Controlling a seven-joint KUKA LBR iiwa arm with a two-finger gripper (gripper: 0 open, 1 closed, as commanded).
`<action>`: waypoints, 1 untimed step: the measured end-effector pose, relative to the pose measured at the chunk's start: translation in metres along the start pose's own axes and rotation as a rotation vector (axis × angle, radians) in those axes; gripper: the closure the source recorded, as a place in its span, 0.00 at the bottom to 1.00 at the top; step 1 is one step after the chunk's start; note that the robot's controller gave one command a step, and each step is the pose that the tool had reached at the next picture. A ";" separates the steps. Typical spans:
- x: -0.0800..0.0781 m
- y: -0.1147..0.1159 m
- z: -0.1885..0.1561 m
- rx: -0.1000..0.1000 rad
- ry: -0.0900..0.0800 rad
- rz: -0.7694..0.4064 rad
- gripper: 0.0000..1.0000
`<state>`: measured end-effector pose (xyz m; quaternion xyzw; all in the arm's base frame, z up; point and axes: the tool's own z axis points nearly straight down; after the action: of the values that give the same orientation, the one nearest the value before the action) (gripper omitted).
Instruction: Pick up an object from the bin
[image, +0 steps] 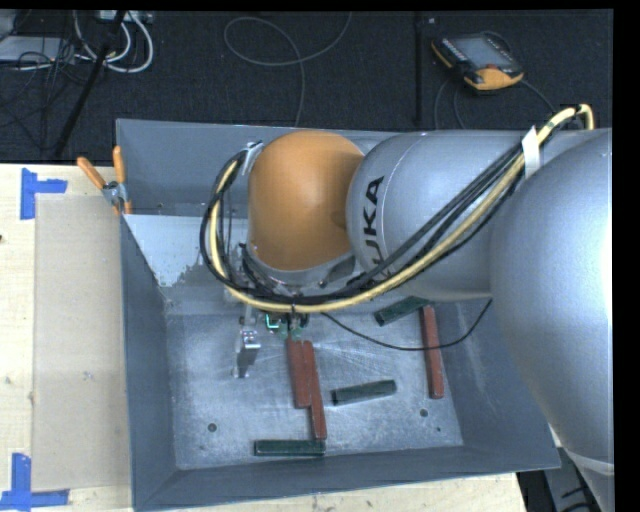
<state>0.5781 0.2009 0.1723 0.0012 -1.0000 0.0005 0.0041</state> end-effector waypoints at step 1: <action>-0.002 -0.001 -0.004 -0.001 -0.007 0.003 0.00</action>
Offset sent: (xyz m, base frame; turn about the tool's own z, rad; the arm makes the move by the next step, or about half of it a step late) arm -0.0098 -0.1011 -0.0697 -0.1343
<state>0.5800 0.2002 0.1766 -0.0005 -1.0000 -0.0001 0.0006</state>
